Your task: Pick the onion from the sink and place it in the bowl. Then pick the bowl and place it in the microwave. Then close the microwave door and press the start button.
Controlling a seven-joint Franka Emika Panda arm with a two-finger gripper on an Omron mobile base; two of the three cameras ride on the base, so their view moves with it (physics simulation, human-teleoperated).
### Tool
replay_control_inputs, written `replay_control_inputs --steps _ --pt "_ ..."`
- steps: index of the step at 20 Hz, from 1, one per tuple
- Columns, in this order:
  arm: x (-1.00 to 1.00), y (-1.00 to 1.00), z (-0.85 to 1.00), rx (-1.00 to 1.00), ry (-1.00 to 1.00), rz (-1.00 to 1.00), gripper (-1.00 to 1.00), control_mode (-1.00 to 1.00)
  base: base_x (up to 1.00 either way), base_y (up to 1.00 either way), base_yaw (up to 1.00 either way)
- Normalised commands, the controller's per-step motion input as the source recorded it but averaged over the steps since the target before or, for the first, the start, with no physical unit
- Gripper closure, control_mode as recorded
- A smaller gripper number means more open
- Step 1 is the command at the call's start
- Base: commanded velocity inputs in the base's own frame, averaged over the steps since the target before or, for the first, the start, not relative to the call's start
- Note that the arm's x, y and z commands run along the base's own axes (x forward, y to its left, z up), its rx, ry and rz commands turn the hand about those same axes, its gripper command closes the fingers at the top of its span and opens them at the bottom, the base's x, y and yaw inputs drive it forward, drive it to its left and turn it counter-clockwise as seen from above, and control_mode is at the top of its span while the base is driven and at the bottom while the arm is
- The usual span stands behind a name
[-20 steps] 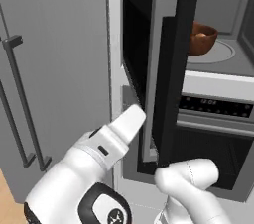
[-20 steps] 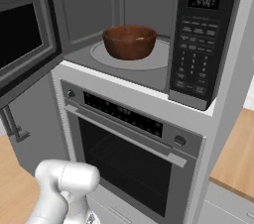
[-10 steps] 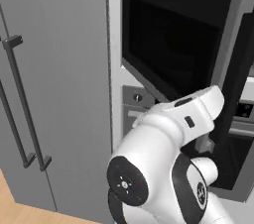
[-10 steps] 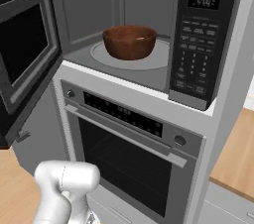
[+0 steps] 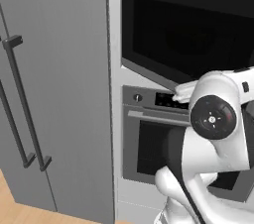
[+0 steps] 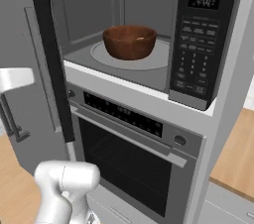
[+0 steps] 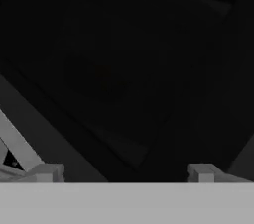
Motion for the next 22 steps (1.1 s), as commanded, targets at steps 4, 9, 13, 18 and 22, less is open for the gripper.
replay_control_inputs --steps 4,9,13,18,22 --pt "0.86 -0.83 0.06 0.16 0.0 0.01 -1.0 -1.0 0.0 0.0 0.0" --pt "0.83 -0.21 0.16 0.11 0.0 0.01 -1.0 -1.0 0.0 0.0 0.0" --pt "0.89 -0.06 0.12 0.07 0.0 0.0 -1.0 -1.0 0.0 0.0 0.0" --pt "0.69 -0.37 0.06 0.06 -0.01 0.0 -1.0 -1.0 0.0 0.0 0.0" --pt "0.43 -0.31 0.0 0.04 -0.1 0.02 -1.0 -1.0 0.0 0.0 0.0"
